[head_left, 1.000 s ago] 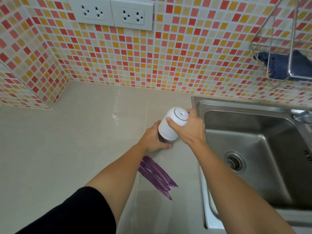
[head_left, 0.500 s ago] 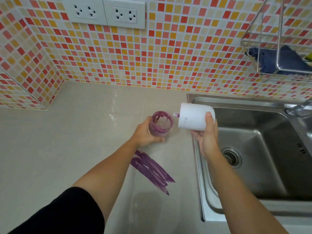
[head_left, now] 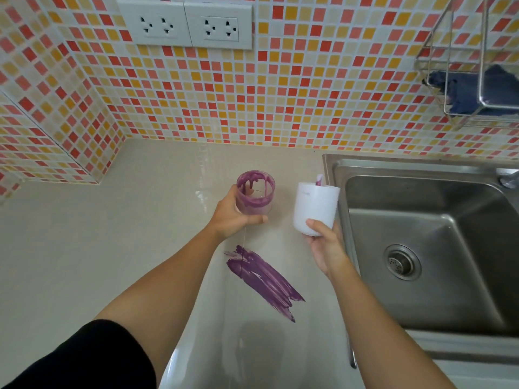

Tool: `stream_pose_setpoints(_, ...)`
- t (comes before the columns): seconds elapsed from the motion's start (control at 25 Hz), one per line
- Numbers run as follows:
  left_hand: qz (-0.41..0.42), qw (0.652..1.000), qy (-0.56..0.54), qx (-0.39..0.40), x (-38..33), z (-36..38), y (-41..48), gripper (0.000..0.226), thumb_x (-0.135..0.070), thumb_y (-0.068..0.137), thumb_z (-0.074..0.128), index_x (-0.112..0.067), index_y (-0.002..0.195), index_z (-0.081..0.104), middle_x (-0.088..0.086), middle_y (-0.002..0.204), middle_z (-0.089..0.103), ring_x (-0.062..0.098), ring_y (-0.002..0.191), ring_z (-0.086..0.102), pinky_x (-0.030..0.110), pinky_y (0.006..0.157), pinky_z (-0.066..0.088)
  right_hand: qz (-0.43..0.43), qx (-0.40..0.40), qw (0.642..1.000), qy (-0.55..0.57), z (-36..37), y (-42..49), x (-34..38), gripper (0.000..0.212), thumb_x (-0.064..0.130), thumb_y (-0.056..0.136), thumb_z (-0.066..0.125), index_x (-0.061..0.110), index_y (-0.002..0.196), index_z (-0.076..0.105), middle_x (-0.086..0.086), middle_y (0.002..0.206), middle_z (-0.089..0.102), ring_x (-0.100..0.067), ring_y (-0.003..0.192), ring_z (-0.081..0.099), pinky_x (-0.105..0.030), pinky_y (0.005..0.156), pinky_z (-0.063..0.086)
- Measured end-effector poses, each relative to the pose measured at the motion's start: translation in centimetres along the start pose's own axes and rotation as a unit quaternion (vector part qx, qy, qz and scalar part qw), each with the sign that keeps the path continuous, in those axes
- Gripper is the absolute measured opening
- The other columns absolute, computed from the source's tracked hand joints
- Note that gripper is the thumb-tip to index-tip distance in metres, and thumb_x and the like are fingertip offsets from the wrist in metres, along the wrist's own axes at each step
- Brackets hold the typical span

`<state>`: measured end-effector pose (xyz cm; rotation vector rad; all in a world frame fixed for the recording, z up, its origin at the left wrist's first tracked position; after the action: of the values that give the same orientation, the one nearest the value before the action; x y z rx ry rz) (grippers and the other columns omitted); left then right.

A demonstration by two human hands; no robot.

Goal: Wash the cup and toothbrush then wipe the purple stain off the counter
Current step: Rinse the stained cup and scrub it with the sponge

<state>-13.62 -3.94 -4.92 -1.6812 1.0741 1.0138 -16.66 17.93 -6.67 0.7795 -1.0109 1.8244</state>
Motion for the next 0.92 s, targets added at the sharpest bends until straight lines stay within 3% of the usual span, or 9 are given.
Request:
stream_pose_setpoints(0.16, 0.003, 1.0, -0.003, -0.014, 0.2, -0.7, -0.3, 0.084, -0.026, 0.057, 0.09, -0.029, 0.127, 0.044, -0.01, 0.121, 0.058, 0.012, 0.114, 0.054, 0.03, 0.1, 0.045, -0.035, -0.043, 0.968, -0.246, -0.8, 0.5, -0.2, 0.08, 0.031, 0.047, 0.084, 0.03, 0.119, 0.048, 0.001, 0.114, 0.061, -0.019, 0.105, 0.06, -0.032, 0.077, 0.053)
stream_pose_setpoints(0.24, 0.006, 1.0, 0.0, -0.018, 0.0, -1.1, -0.5, 0.084, -0.025, 0.058, 0.089, -0.029, 0.128, 0.043, -0.013, 0.119, 0.057, 0.011, 0.114, 0.053, 0.029, 0.1, 0.045, -0.051, -0.041, 0.943, -0.325, -1.0, 0.5, -0.3, 0.082, 0.026, 0.049, 0.087, 0.036, 0.117, 0.044, 0.007, 0.114, 0.058, -0.013, 0.103, 0.058, -0.031, 0.077, 0.054)
stream_pose_setpoints(0.44, 0.031, 0.999, -0.004, -0.032, -1.7, -2.2, -0.3, 0.088, -0.023, 0.058, 0.089, -0.026, 0.133, 0.042, -0.01, 0.124, 0.056, 0.011, 0.116, 0.053, 0.034, 0.103, 0.045, -0.077, -0.013, 0.908, -0.411, -0.5, 0.7, -0.2, 0.084, 0.018, 0.05, 0.09, 0.036, 0.117, 0.041, 0.018, 0.108, 0.056, -0.002, 0.1, 0.056, -0.018, 0.077, 0.047)
stream_pose_setpoints(0.6, 0.092, 0.995, -0.011, -0.031, -6.7, -1.7, 0.2, 0.088, -0.019, 0.06, 0.089, -0.022, 0.134, 0.042, -0.008, 0.124, 0.057, 0.01, 0.114, 0.056, 0.032, 0.101, 0.048, -0.06, -0.001, 0.893, -0.446, 0.0, 0.8, -0.2, 0.088, 0.019, 0.051, 0.09, 0.031, 0.121, 0.039, 0.017, 0.108, 0.054, 0.002, 0.096, 0.054, -0.012, 0.071, 0.043)
stream_pose_setpoints(0.68, 0.135, 0.99, -0.022, -0.024, -10.1, -0.5, 0.4, 0.089, -0.019, 0.059, 0.089, -0.018, 0.134, 0.042, -0.005, 0.125, 0.058, 0.009, 0.114, 0.057, 0.031, 0.099, 0.049, -0.056, 0.026, 0.884, -0.464, -0.6, 0.8, -0.2, 0.096, 0.01, 0.052, 0.085, 0.028, 0.13, 0.033, 0.01, 0.123, 0.05, -0.009, 0.112, 0.052, -0.017, 0.082, 0.045)
stream_pose_setpoints(0.76, 0.176, 0.984, -0.03, -0.015, -13.8, 1.4, 0.3, 0.091, -0.017, 0.059, 0.089, -0.016, 0.136, 0.039, -0.002, 0.129, 0.057, 0.01, 0.117, 0.057, 0.027, 0.097, 0.05, -0.053, 0.035, 0.868, -0.492, -1.8, 0.5, 0.8, 0.105, 0.0, 0.059, 0.072, 0.021, 0.145, 0.017, 0.001, 0.148, 0.029, -0.018, 0.137, 0.029, -0.023, 0.105, 0.032)
stream_pose_setpoints(0.84, 0.217, 0.976, -0.028, 0.0, -17.2, 4.3, 0.1, 0.093, -0.015, 0.061, 0.088, -0.014, 0.138, 0.036, -0.001, 0.132, 0.055, 0.01, 0.12, 0.055, 0.024, 0.096, 0.05, -0.063, 0.005, 0.858, -0.51, -3.9, 0.4, 3.1, 0.102, -0.002, 0.067, 0.065, 0.015, 0.149, 0.006, -0.001, 0.156, 0.013, -0.016, 0.143, 0.014, -0.02, 0.108, 0.016)
stream_pose_setpoints(0.92, 0.245, 0.969, -0.029, 0.017, -19.8, 8.1, 0.0, 0.094, -0.014, 0.062, 0.087, -0.014, 0.139, 0.034, -0.002, 0.131, 0.054, 0.008, 0.12, 0.054, 0.024, 0.097, 0.049, -0.091, -0.031, 0.854, -0.511, -6.9, 0.5, 6.2, 0.096, 0.001, 0.072, 0.065, 0.014, 0.149, 0.009, -0.003, 0.156, 0.013, -0.016, 0.143, 0.014, -0.02, 0.11, 0.014)
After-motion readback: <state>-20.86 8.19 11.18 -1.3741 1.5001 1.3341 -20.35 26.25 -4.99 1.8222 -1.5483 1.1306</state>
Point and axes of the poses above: each hand's wrist, its own y-axis towards the middle knuckle, its own z-axis out of the palm, x = y × z, the point moved 5 cm from there along y, towards the middle knuckle
